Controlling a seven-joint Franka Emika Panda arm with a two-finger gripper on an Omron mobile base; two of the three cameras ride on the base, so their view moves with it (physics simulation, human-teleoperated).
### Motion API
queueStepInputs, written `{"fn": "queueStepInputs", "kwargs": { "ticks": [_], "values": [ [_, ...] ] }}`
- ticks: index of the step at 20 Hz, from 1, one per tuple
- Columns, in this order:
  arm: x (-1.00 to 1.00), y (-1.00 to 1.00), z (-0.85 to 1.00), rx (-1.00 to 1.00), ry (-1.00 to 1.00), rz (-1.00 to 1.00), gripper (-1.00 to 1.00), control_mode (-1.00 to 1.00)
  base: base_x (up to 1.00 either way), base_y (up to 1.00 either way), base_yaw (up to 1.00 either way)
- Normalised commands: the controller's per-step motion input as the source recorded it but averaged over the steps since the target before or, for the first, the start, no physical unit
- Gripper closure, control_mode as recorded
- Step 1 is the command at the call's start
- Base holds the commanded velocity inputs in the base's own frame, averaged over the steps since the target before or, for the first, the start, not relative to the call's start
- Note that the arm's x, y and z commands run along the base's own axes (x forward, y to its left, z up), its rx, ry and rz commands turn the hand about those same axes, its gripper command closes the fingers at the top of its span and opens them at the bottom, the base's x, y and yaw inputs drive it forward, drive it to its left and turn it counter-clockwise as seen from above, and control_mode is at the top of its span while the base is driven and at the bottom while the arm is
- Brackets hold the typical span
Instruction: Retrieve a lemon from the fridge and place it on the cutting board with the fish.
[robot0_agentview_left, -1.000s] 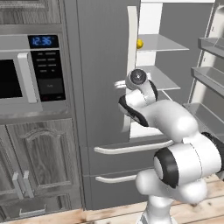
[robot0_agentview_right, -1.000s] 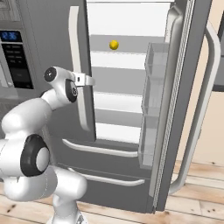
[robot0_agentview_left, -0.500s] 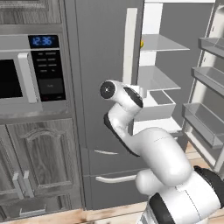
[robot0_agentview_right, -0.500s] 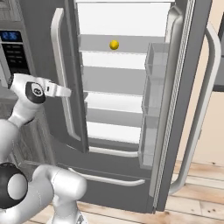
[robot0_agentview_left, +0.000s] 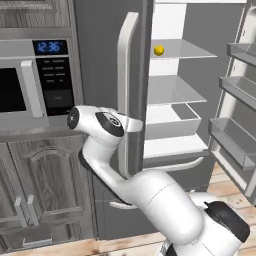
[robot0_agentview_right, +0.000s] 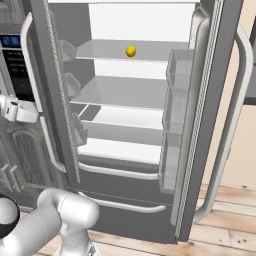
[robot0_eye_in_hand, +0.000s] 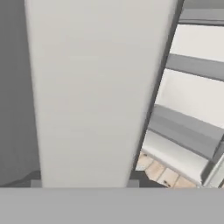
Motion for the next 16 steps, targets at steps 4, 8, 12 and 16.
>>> {"fn": "queueStepInputs", "kwargs": {
  "ticks": [4,8,12,16],
  "values": [
    [-0.56,0.93,0.0,-0.06,0.11,-0.34,1.0,-1.0,0.0,0.0,0.0],
    [-0.01,0.59,0.0,0.0,0.0,-0.2,-1.0,-1.0,0.0,0.0,0.0],
    [0.0,0.41,0.0,0.0,0.0,-0.11,-1.0,-1.0,0.0,0.0,0.0],
    [-0.01,0.33,0.0,-0.02,0.01,-0.13,-1.0,-1.0,0.0,0.0,0.0]
  ]
}}
